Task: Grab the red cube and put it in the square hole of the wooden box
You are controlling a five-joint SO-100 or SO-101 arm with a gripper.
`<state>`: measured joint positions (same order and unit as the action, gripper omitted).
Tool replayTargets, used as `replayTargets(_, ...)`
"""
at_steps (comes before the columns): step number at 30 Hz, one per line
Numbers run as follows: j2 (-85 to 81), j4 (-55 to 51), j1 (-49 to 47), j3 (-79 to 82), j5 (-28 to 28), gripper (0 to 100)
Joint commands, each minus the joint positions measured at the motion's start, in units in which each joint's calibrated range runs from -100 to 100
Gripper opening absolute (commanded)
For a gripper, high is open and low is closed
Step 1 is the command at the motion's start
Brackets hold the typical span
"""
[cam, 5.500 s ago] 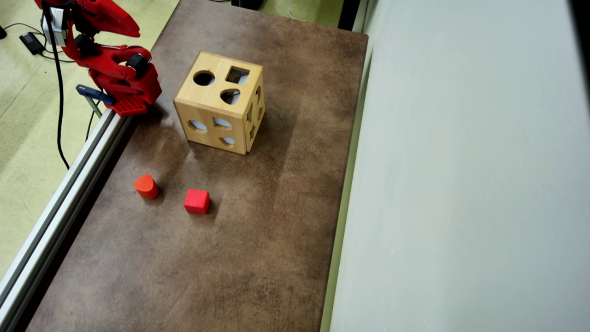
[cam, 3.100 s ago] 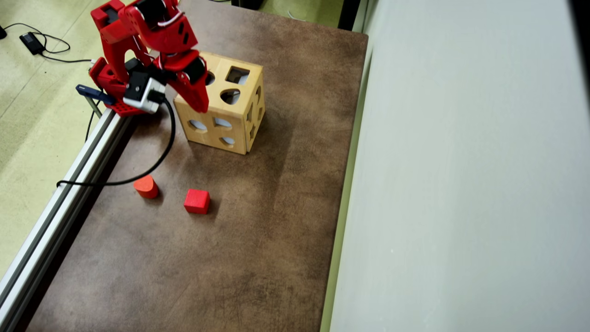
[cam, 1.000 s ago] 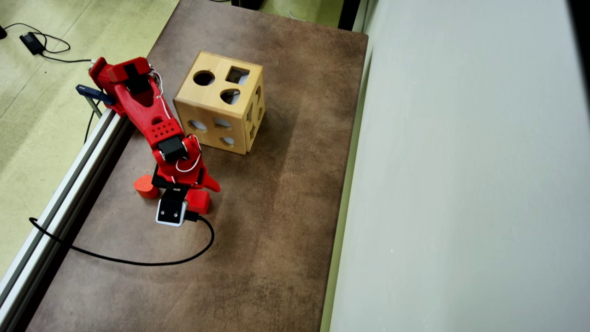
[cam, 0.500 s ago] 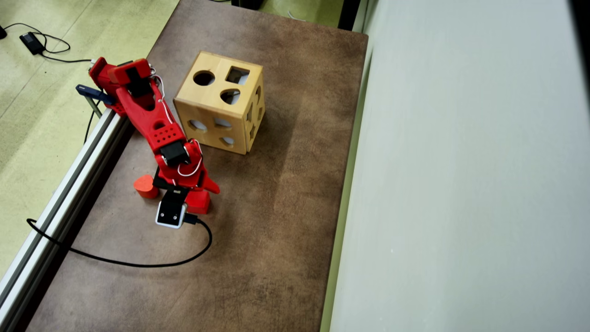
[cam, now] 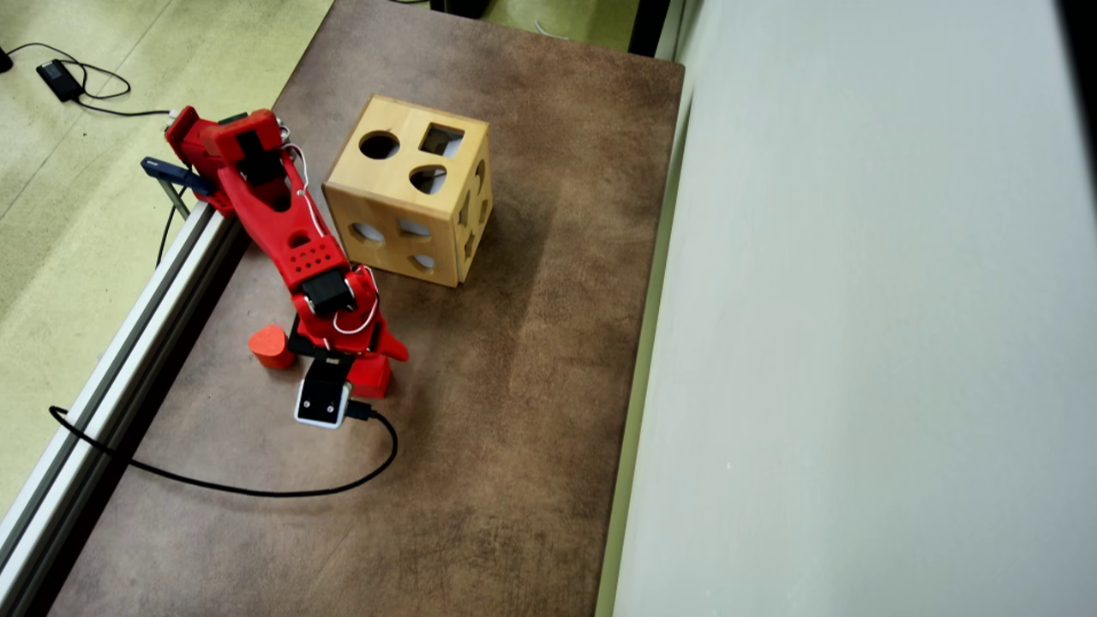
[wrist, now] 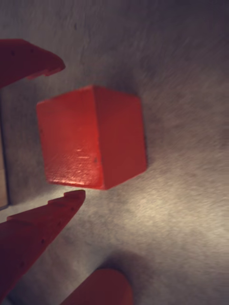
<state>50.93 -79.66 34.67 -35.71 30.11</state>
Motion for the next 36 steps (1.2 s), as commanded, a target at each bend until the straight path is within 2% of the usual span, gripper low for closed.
replayTargets(1, -0.8, 1.0, 0.2, -2.0, 0.3, 37)
replayTargets(36, 1.8, 3.9, 0.2, -2.0, 0.0, 37)
